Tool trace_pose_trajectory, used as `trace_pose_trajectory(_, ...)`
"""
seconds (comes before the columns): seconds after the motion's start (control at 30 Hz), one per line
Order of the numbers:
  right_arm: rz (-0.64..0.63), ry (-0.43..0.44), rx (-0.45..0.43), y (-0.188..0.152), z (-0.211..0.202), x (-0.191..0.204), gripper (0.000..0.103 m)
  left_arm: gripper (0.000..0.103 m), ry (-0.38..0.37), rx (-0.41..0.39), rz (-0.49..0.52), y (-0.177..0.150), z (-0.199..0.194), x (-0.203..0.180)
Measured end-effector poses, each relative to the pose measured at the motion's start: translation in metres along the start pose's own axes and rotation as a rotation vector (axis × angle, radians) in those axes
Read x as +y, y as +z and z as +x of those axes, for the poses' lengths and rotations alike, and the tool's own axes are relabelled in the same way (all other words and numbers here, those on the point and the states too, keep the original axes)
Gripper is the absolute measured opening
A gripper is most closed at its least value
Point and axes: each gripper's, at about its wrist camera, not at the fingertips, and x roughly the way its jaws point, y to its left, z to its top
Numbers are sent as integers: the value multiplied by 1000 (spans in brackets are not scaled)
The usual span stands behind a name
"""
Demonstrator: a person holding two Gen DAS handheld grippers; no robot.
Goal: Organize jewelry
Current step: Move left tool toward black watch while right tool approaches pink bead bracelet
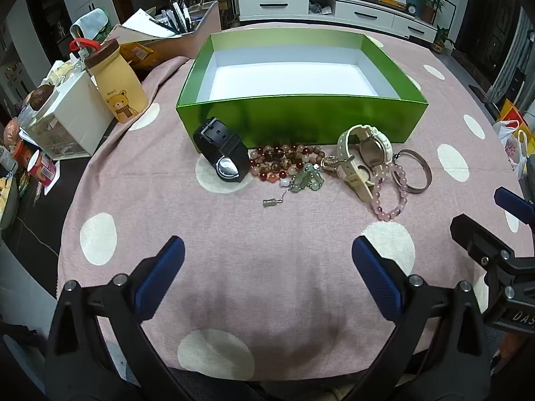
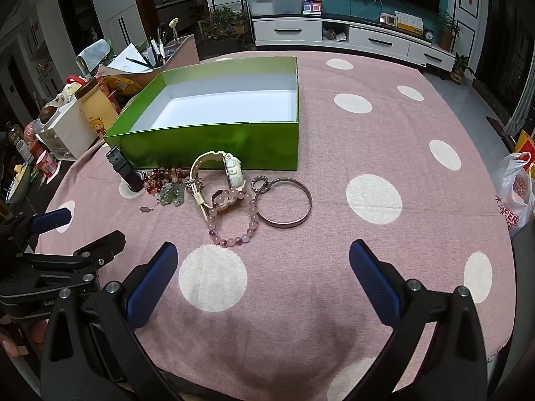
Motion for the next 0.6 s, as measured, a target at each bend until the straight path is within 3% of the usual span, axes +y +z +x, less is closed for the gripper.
trace_pose_trajectory(0.13, 8, 12, -5, 0, -1, -1, 102, 101, -61, 20, -36, 3, 3, 8)
trace_pose_trajectory(0.6, 31, 107, -30, -3, 6, -11, 102, 101, -125, -80, -139, -4, 8, 34)
